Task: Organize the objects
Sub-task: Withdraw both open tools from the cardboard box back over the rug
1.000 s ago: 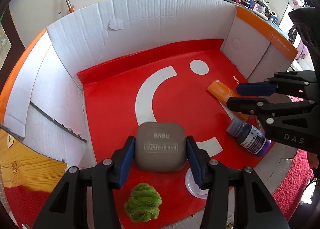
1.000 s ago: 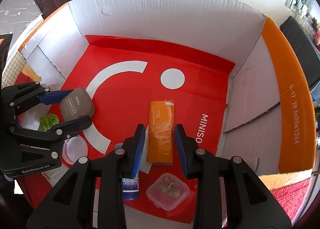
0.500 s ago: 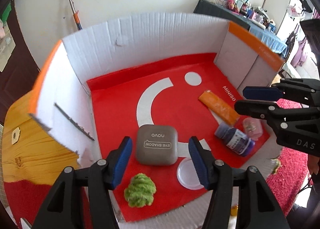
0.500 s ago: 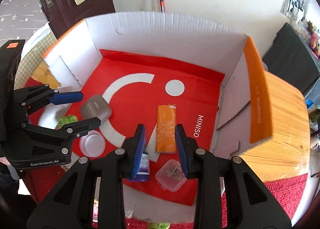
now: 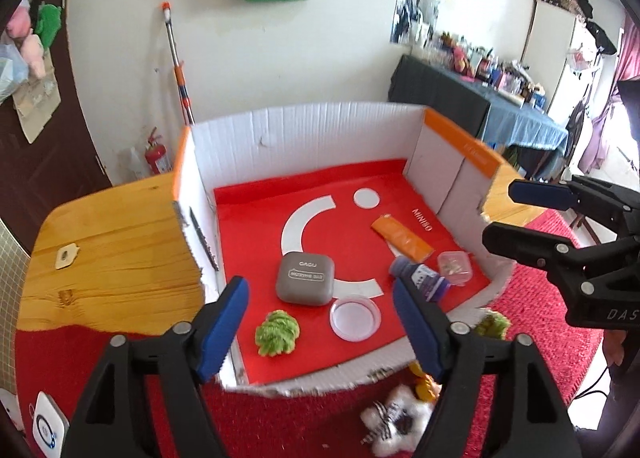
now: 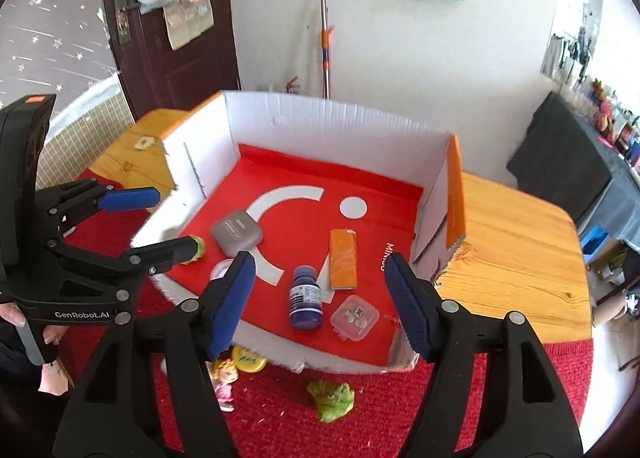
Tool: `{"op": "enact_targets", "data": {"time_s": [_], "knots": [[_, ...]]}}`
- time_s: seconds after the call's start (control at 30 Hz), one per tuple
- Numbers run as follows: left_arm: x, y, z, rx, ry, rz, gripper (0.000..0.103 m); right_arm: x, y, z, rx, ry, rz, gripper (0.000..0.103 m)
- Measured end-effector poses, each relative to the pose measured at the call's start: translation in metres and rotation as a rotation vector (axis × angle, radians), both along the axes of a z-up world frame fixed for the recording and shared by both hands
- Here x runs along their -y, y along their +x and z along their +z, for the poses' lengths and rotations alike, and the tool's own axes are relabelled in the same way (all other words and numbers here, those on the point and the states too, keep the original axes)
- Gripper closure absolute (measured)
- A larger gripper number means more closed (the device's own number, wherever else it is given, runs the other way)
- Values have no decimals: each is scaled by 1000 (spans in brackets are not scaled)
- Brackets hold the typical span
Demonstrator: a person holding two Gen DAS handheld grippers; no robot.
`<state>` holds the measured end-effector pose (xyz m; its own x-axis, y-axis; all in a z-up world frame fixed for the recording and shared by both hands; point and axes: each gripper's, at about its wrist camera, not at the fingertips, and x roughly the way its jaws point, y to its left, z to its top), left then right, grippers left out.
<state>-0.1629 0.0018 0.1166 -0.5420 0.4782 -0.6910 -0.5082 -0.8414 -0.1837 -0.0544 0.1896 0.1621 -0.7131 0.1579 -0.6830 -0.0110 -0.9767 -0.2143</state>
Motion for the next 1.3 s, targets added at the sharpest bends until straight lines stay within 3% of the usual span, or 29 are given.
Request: {"op": "enact_targets", "data": {"time_s": [0.23, 0.3, 0.6, 0.77, 0.8, 1.3], "knots": [[15, 39, 21, -76, 63, 22, 14, 17, 47, 14, -106, -13, 35, 24], [19, 51, 25, -99, 77, 32, 11, 19, 61, 17, -137, -18, 30, 16], [33, 99, 25, -202, 87, 131, 1, 21, 110, 13, -216, -32, 3, 8], [35, 114, 12, -204, 83, 149, 0, 20, 119, -7, -210, -33, -13, 8], [35, 117, 8, -202, 83, 156, 0, 20, 120, -11, -195, -32, 131, 8], [25, 121, -48, -74, 54, 157, 0, 1, 114, -69, -116, -99, 74, 8]]}}
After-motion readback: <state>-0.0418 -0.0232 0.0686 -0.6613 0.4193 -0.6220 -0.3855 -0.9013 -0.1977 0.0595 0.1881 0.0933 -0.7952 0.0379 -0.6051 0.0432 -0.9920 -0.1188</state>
